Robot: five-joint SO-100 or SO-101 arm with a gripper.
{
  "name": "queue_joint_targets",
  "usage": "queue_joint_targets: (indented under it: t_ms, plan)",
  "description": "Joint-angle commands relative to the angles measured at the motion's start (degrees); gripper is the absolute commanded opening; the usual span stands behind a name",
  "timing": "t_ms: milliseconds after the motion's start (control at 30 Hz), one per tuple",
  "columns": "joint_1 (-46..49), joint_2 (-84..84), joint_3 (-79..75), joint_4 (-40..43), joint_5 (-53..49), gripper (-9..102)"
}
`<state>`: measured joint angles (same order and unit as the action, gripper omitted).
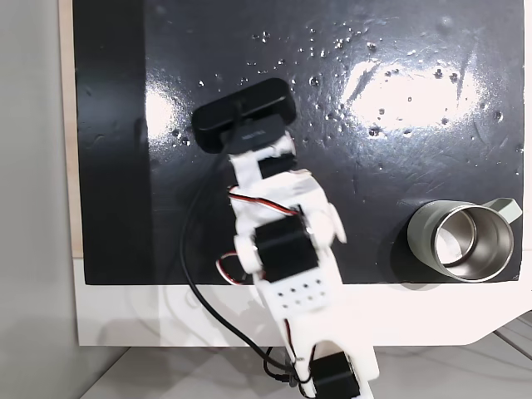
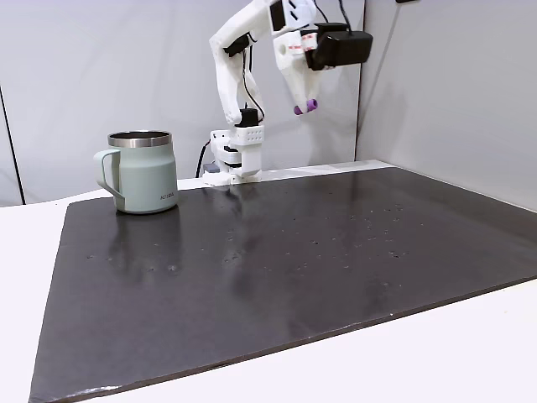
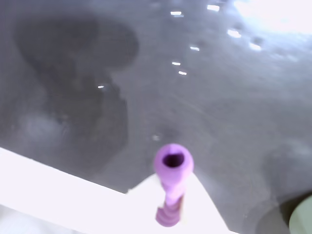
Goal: Grasp a pengrip and put it in the cup.
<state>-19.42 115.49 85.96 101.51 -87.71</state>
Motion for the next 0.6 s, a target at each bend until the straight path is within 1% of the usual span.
queue_joint_targets:
  t_ms: [0, 133, 200, 267, 333, 467, 567]
  plan:
    - [9.76, 8.96, 1.58, 0.53, 1.32, 0]
    - [21.09, 15.56, 3.52, 0.26, 0.35, 0]
    - [26.19, 19.25, 5.27, -0.35, -1.76, 0]
    - [31.38, 24.35, 8.61, -2.64, -4.57, 0]
    - [36.91, 31.03, 14.5, -7.47, -8.88, 0]
    - [48.16, 45.09, 29.97, -22.32, -15.64, 0]
    - [53.61, 51.24, 37.97, -31.2, -17.31, 0]
